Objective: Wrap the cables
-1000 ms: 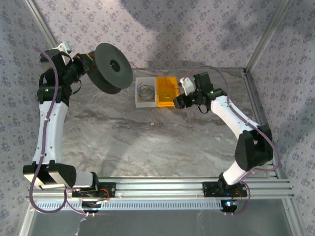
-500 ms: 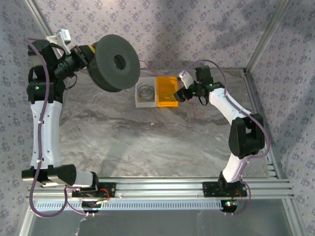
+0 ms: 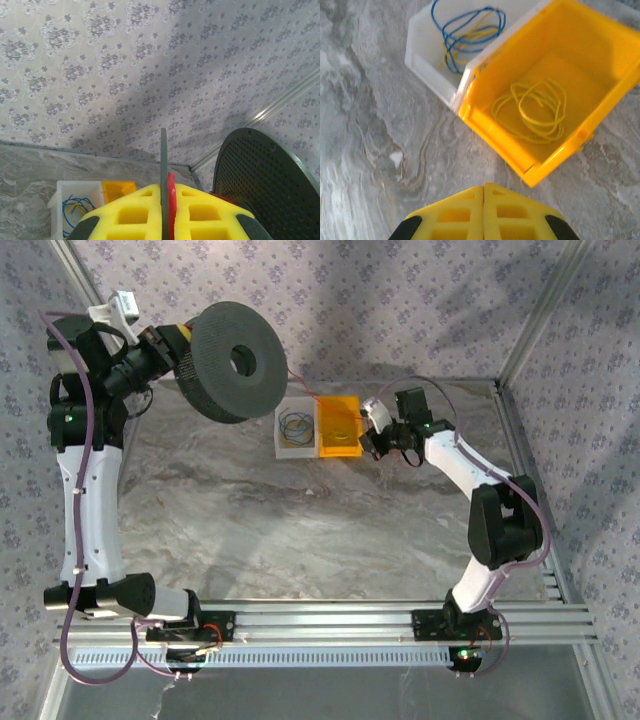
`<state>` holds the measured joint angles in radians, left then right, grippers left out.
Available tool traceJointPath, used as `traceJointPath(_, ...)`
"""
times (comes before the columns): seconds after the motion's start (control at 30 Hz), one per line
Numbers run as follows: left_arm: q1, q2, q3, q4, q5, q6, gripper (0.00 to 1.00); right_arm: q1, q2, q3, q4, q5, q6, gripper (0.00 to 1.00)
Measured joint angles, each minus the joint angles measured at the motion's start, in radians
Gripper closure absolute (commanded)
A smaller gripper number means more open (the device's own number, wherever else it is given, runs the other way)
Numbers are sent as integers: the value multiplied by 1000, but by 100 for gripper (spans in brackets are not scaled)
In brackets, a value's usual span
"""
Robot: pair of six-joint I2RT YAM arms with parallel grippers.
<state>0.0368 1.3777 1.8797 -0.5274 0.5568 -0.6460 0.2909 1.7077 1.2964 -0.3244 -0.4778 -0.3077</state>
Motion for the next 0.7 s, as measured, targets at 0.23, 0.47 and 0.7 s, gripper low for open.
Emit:
traceJointPath(0.23,0,1,-97,60,-162,-84,100,146,-69,55,-247,100,-12,100)
traceJointPath(0.47,-58,73,-150,77,-391,-98,100,549,-88,225,-538,249,-42,100)
traceJointPath(0.7,-239,225,-66,-54,-573,48,100,777,-41,591,-749,397,-77,100)
